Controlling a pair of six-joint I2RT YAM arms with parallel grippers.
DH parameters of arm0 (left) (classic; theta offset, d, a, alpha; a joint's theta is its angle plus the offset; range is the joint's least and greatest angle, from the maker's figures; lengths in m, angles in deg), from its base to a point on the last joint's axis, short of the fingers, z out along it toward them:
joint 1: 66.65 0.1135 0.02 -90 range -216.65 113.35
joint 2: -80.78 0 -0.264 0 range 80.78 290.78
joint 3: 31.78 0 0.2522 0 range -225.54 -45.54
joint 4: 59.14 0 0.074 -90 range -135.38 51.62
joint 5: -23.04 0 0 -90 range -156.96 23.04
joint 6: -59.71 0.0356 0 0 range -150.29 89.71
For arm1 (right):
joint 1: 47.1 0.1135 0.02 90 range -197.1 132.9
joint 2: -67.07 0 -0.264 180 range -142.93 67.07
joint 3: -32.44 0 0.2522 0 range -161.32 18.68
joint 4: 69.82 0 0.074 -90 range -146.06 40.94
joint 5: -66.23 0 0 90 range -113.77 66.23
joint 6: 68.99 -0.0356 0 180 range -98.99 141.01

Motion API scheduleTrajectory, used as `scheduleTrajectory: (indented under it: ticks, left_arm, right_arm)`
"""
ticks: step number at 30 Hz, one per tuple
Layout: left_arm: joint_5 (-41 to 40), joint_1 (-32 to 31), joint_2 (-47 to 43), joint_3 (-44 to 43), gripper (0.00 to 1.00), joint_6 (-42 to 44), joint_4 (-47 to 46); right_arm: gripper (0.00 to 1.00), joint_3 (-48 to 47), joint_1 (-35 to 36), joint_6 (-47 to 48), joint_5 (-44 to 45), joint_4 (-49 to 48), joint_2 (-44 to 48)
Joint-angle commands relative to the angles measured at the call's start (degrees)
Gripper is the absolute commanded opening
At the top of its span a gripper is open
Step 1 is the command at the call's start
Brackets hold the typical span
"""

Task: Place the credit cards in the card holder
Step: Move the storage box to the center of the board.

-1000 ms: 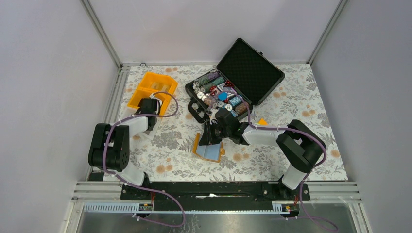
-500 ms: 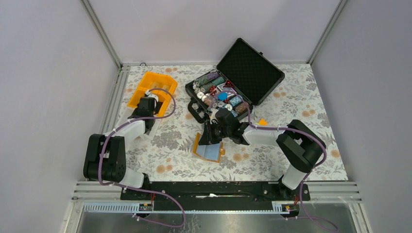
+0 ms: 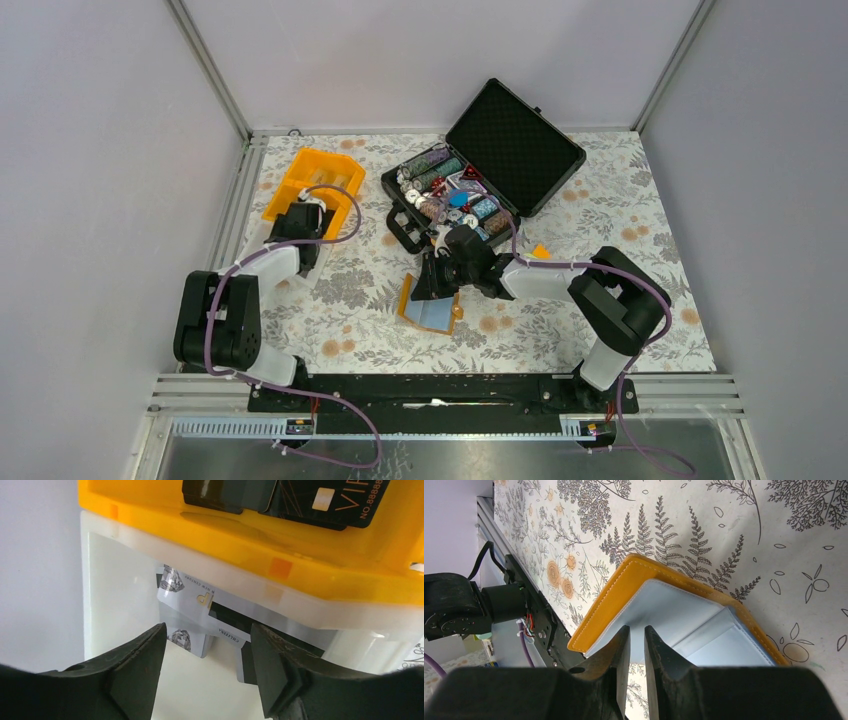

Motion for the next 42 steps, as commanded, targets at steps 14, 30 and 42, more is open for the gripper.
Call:
scheduleTrajectory:
  ticks: [14, 30, 42]
  left_arm:
    - [0.31, 3.01, -14.84, -12.39, 0.77, -19.74, 17.79]
    - [15.73, 15.79, -29.22, 0.38, 0.86, -48.82, 27.99]
    - [19.04, 21.57, -23.08, 0.33, 0.57, -47.05, 24.57]
  right_arm:
    - [0.26, -1.98, -0.73, 4.9, 1.87, 4.09, 3.34]
    - [0.3, -1.84, -0.72, 5.91, 5.22, 9.17, 9.23]
    - [0.31, 1.62, -0.73, 5.78, 8.54, 11.48, 16.48]
